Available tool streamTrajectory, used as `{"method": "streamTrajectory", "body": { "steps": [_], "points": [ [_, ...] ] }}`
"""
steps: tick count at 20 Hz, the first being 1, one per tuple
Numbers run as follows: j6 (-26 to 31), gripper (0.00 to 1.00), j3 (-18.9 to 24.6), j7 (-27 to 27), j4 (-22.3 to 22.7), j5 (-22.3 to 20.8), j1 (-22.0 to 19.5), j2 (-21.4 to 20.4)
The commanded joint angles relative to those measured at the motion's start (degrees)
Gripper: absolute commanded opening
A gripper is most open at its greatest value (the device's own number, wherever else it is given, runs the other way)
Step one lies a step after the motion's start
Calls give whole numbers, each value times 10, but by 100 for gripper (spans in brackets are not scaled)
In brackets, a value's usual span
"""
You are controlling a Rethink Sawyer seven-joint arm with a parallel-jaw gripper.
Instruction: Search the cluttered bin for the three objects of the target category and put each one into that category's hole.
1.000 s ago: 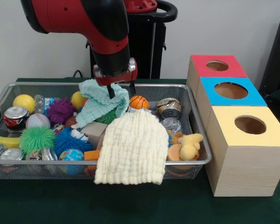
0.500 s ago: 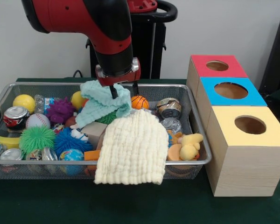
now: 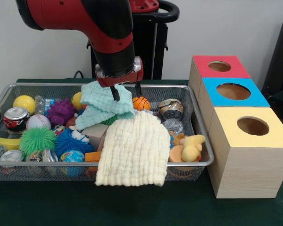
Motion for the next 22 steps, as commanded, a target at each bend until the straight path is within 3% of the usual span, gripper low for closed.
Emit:
{"method": "streamTrajectory", "body": {
  "steps": [1, 10, 22],
  "points": [
    [72, 100, 9, 62, -69, 17, 10, -5],
    [89, 100, 7, -6, -80, -17, -18, -10],
    [82, 100, 12, -37, -77, -32, -47, -9]
  ]
}}
